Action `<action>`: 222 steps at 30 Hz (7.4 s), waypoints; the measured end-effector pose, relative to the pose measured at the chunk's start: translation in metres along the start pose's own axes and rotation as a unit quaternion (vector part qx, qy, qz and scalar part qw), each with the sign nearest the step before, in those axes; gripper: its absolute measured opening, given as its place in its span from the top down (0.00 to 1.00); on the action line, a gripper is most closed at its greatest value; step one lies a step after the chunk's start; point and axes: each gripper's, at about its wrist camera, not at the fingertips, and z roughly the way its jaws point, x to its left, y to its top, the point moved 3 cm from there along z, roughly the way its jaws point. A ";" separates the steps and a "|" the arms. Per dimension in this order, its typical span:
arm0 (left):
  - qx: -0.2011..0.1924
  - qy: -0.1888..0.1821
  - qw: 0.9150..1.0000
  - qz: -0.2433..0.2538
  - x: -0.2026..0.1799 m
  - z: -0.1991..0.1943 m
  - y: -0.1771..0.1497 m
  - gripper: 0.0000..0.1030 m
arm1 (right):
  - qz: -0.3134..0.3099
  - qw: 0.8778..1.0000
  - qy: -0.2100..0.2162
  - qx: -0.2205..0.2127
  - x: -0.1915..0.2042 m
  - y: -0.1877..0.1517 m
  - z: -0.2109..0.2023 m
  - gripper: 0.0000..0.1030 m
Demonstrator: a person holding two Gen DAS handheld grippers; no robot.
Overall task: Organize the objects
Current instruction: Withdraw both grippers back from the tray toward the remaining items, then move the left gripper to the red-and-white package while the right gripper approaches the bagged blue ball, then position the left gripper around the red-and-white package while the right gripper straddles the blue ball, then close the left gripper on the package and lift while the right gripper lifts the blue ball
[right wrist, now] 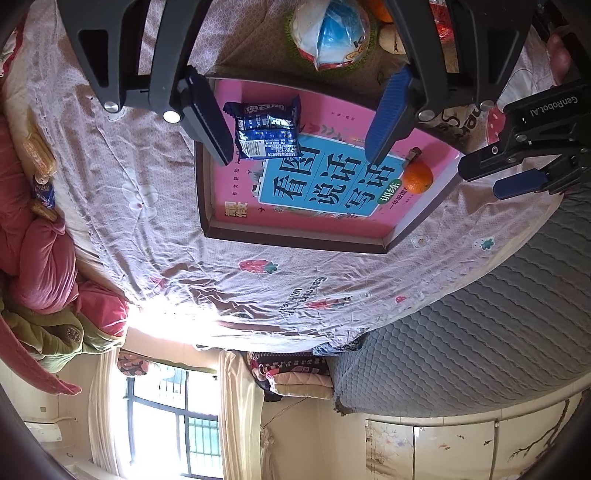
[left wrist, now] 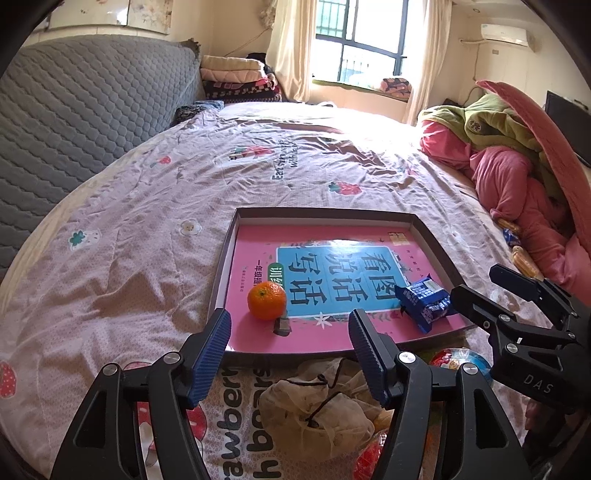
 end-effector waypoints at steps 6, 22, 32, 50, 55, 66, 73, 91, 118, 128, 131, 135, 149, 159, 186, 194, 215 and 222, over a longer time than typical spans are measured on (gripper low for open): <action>-0.002 -0.004 1.000 -0.001 -0.003 -0.009 -0.005 0.32 | 0.006 1.000 0.006 -0.006 -0.002 -0.006 -0.013 0.27; 0.011 -0.023 1.000 0.017 -0.022 -0.022 -0.036 0.32 | 0.011 1.000 0.000 -0.014 0.001 -0.020 -0.032 0.27; 0.023 -0.031 0.999 0.037 -0.040 -0.023 -0.055 0.32 | 0.008 1.000 -0.005 -0.015 0.003 -0.036 -0.040 0.27; 0.043 -0.042 0.997 0.052 -0.054 -0.028 -0.083 0.32 | 0.014 1.000 -0.010 -0.013 0.005 -0.052 -0.050 0.27; 0.046 -0.038 0.997 0.058 -0.057 -0.028 -0.088 0.32 | 0.010 1.000 -0.008 -0.011 0.009 -0.054 -0.051 0.27; 0.056 -0.038 0.995 0.074 -0.067 -0.028 -0.100 0.32 | 0.005 1.000 -0.005 -0.008 0.012 -0.059 -0.052 0.27; 0.070 -0.042 0.993 0.080 -0.073 -0.022 -0.109 0.32 | -0.001 1.000 -0.008 0.002 0.014 -0.064 -0.046 0.27; 0.107 -0.037 0.991 0.066 -0.061 -0.001 -0.122 0.32 | -0.009 1.000 -0.013 0.018 0.017 -0.071 -0.035 0.27; 0.110 -0.042 0.992 0.044 -0.033 0.006 -0.127 0.31 | -0.010 0.999 -0.030 0.032 0.013 -0.081 -0.014 0.27; 0.107 -0.040 0.993 0.027 -0.022 0.008 -0.126 0.31 | -0.009 0.999 -0.031 0.030 0.014 -0.082 -0.007 0.27; 0.107 -0.039 0.993 0.021 -0.019 0.009 -0.125 0.31 | -0.008 0.999 -0.032 0.029 0.014 -0.083 -0.006 0.27; 0.107 -0.037 0.994 0.013 -0.016 0.010 -0.124 0.31 | -0.005 0.999 -0.032 0.026 0.013 -0.083 -0.006 0.27; 0.106 -0.038 0.994 -0.001 -0.009 0.012 -0.121 0.31 | -0.018 0.999 -0.034 0.026 0.019 -0.084 -0.003 0.37; 0.104 -0.044 0.993 -0.025 -0.002 0.014 -0.117 0.31 | -0.027 0.999 -0.029 0.024 0.023 -0.085 -0.002 0.47; 0.113 -0.078 0.988 -0.074 0.005 0.026 -0.113 0.41 | -0.034 0.999 -0.037 0.004 0.025 -0.083 -0.010 0.48; 0.107 -0.079 0.989 -0.068 0.003 0.021 -0.113 0.42 | -0.035 0.999 -0.033 0.003 0.026 -0.083 -0.011 0.48; 0.083 -0.063 0.994 -0.045 0.001 0.000 -0.105 0.42 | -0.034 0.999 -0.021 0.002 0.028 -0.084 -0.016 0.48; 0.062 -0.041 0.997 -0.030 0.002 -0.012 -0.100 0.42 | -0.035 0.999 -0.015 -0.008 0.032 -0.083 -0.024 0.48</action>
